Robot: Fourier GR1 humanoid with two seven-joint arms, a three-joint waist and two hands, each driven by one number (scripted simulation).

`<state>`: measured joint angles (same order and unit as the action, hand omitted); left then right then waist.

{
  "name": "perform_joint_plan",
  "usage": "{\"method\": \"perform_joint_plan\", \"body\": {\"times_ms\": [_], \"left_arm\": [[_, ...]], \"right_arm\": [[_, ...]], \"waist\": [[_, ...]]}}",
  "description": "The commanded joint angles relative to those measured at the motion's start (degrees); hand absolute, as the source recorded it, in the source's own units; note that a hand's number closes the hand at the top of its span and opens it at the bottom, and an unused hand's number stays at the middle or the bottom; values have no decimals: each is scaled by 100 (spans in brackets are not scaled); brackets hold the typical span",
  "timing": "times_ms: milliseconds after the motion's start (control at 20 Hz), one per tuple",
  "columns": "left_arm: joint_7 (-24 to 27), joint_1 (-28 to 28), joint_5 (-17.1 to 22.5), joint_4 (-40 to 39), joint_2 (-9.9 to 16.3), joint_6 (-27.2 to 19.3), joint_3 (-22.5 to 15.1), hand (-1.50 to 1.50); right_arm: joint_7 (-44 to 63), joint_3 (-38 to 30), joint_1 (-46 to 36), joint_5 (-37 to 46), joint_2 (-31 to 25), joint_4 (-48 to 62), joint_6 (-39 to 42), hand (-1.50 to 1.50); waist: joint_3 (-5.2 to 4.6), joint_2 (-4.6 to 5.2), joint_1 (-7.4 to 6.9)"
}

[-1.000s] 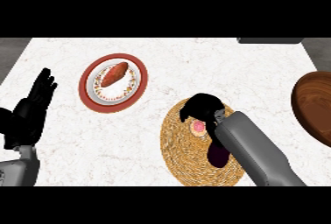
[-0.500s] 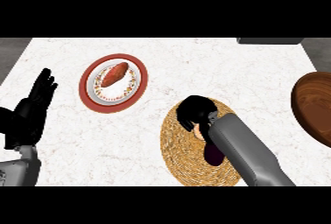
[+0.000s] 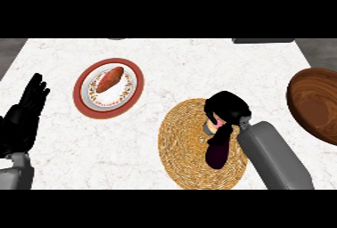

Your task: Pick the cupcake from the placemat and place it in the bowl

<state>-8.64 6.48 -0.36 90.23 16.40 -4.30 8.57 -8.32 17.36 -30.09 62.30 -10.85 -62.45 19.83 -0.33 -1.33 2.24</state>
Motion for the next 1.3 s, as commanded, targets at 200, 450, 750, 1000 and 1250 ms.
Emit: {"method": "perform_joint_plan", "body": {"times_ms": [200, 450, 750, 1000, 1250], "left_arm": [[2, -222, -102, 236, -72, -145, 16, 0], [98, -263, 150, 70, 73, 78, 243, 0], [-82, -187, 44, 176, -42, 46, 36, 0], [272, 127, -192, -289, -228, -17, -130, 0], [201, 22, 18, -151, -156, 246, -25, 0]], "right_arm": [[560, -797, 2002, -305, -1015, -2600, -357, 150], [955, -1898, 2044, -776, -1333, -4276, -397, 150], [1697, -3171, 2312, -2157, -1032, -6101, 257, 150], [1941, -4268, 2260, -2817, -1256, -5883, 578, 150], [1618, -4863, 1709, -3325, -1746, -4708, 697, 150]], "waist": [[26, 8, 175], [18, -12, 250], [28, 43, 122], [32, 126, -141], [34, 136, -243]]}}
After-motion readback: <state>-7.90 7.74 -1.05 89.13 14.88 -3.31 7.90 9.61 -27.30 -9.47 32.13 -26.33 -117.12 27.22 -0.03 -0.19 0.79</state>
